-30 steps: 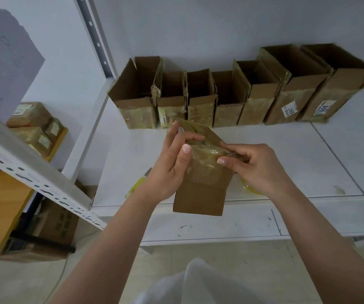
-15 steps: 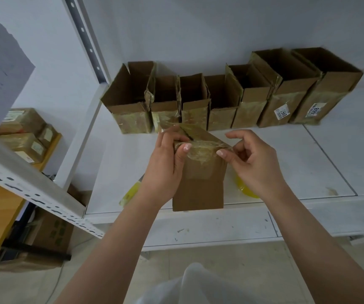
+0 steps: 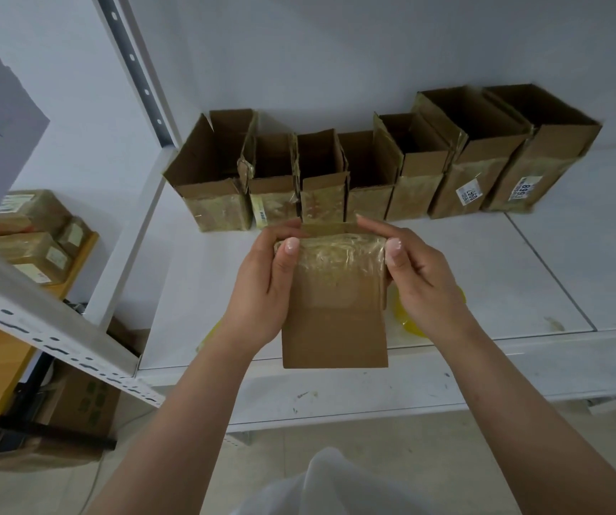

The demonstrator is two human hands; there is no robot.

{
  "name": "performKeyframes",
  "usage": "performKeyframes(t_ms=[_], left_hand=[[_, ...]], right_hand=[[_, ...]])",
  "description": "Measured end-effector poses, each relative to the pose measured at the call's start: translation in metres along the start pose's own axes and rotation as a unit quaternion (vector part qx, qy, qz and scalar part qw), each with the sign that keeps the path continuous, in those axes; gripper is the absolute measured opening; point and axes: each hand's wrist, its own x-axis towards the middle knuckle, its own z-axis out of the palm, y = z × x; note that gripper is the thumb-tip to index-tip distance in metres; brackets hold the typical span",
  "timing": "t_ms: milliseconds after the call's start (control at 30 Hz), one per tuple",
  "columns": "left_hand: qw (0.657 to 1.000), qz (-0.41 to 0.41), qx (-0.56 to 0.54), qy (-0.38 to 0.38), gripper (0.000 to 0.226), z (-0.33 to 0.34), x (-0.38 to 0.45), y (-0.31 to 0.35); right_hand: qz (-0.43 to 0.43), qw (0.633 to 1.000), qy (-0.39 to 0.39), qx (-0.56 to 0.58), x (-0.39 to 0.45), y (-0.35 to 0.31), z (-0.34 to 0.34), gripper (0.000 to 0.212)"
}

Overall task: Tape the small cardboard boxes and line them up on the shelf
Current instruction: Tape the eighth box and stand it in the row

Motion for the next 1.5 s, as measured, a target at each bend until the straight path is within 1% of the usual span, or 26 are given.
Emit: performKeyframes(t_ms=[100, 167, 267, 367, 400, 500, 533, 600, 633, 700, 767, 833, 900, 1000, 1067, 1133, 1267, 1333, 1433, 1467, 1500], left_hand=[[1.0, 0.011, 0.005, 0.007, 0.046, 0.001, -0.002, 0.0], [1.0, 0.017, 0.019, 0.007, 0.047, 0.001, -0.003, -0.001], [0.999, 0.025, 0.039, 0.005, 0.043, 0.006, -0.006, -0.001], [0.999, 0.021, 0.04, 0.006, 0.039, 0.008, -0.008, -0.004], [0.999, 0.02, 0.041, 0.006, 0.037, 0.008, -0.009, -0.005], [0.998, 0.034, 0.048, 0.006, 0.036, 0.004, -0.009, -0.008], [0.998, 0.048, 0.044, 0.0, 0.039, 0.004, -0.009, -0.009], [0.996, 0.077, 0.032, -0.02, 0.047, 0.003, -0.009, -0.009], [0.996, 0.087, 0.026, -0.025, 0.043, 0.004, -0.01, -0.01], [0.994, 0.101, 0.026, -0.011, 0.023, 0.007, -0.01, -0.015], [0.994, 0.106, 0.022, 0.008, 0.018, 0.011, -0.011, -0.024], [0.994, 0.11, 0.023, 0.007, 0.022, 0.014, -0.013, -0.033], [0.993, 0.112, 0.044, -0.009, 0.028, 0.016, -0.018, -0.045], [0.993, 0.072, 0.077, -0.051, 0.041, 0.019, -0.028, -0.063], [0.989, 0.076, 0.098, -0.076, 0.045, 0.02, -0.033, -0.071], [0.986, 0.091, 0.113, -0.085, 0.038, 0.021, -0.035, -0.075], [0.989, 0.077, 0.101, -0.07, 0.026, 0.02, -0.037, -0.085], [0.99, 0.084, 0.097, -0.056, 0.021, 0.017, -0.04, -0.092], [0.989, 0.081, 0.106, -0.062, 0.018, 0.01, -0.042, -0.094], [0.987, 0.082, 0.123, -0.071, 0.017, 0.008, -0.042, -0.092], [0.984, 0.073, 0.144, -0.077, 0.016, 0.007, -0.042, -0.088]], right_hand=[[-0.038, 0.999, 0.013, -0.016, -0.001, 0.001, 0.002, 0.054], [-0.045, 0.998, 0.012, -0.053, -0.003, 0.003, 0.004, 0.054], [-0.037, 0.987, 0.042, -0.15, -0.004, 0.006, 0.011, 0.04], [-0.045, 0.98, 0.055, -0.183, -0.003, 0.006, 0.014, 0.032], [-0.047, 0.982, 0.046, -0.177, -0.004, 0.006, 0.013, 0.034], [-0.041, 0.99, 0.003, -0.134, -0.005, 0.006, 0.006, 0.048], [-0.043, 0.99, -0.002, -0.136, -0.006, 0.007, 0.006, 0.048], [-0.054, 0.988, 0.009, -0.145, -0.007, 0.008, 0.009, 0.04], [-0.057, 0.988, 0.015, -0.144, -0.007, 0.009, 0.011, 0.037], [-0.057, 0.988, 0.015, -0.141, -0.007, 0.012, 0.015, 0.037], [-0.047, 0.986, -0.003, -0.16, -0.009, 0.017, 0.015, 0.043], [-0.031, 0.982, -0.035, -0.183, -0.013, 0.027, 0.014, 0.052], [-0.013, 0.977, -0.06, -0.203, -0.021, 0.038, 0.016, 0.056], [-0.008, 0.969, -0.078, -0.236, -0.036, 0.054, 0.024, 0.047], [-0.033, 0.957, -0.097, -0.271, -0.044, 0.06, 0.029, 0.045], [-0.052, 0.948, -0.103, -0.295, -0.048, 0.064, 0.033, 0.044], [-0.08, 0.946, -0.061, -0.31, -0.05, 0.066, 0.045, 0.034], [-0.092, 0.942, -0.06, -0.317, -0.048, 0.063, 0.054, 0.03], [-0.077, 0.937, -0.092, -0.329, -0.046, 0.06, 0.061, 0.032], [-0.063, 0.941, -0.098, -0.319, -0.047, 0.062, 0.061, 0.036], [-0.032, 0.954, -0.105, -0.279, -0.049, 0.064, 0.058, 0.043]])
